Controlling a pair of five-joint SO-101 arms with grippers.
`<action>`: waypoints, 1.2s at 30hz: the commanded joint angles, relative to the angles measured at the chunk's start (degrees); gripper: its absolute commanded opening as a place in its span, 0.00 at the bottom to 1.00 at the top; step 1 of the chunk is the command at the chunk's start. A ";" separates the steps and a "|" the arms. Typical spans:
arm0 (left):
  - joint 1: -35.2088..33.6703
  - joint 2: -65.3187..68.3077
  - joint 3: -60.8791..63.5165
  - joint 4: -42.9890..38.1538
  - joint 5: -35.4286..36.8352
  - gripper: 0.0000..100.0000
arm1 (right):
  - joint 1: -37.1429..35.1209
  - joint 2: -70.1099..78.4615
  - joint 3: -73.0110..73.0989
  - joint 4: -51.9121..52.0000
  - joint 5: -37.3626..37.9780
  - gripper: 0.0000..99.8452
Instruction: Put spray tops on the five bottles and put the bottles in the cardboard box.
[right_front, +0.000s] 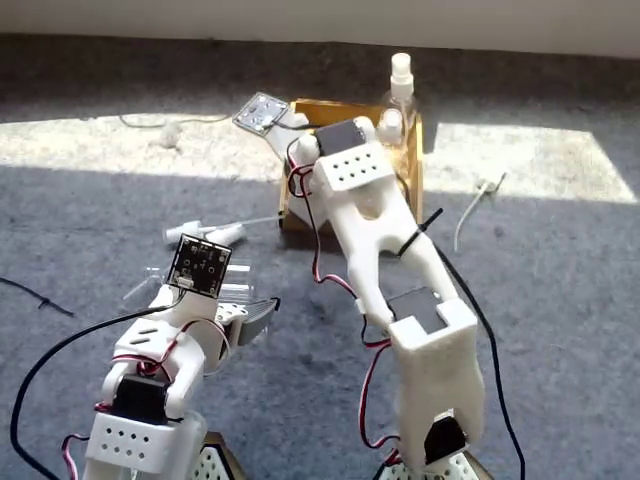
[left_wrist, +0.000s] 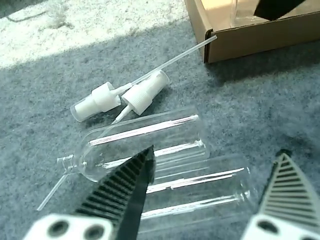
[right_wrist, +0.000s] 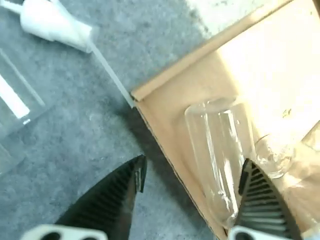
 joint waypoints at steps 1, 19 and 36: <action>-0.48 -0.92 -0.31 -0.70 -0.35 0.34 | -0.22 3.47 -10.59 -0.40 0.88 0.26; -0.48 -0.92 -0.31 -0.70 -0.35 0.34 | 1.71 13.93 -23.69 3.56 6.95 0.26; -0.48 -0.92 -0.31 -0.70 -0.35 0.34 | 1.71 14.20 -23.60 6.99 11.96 0.26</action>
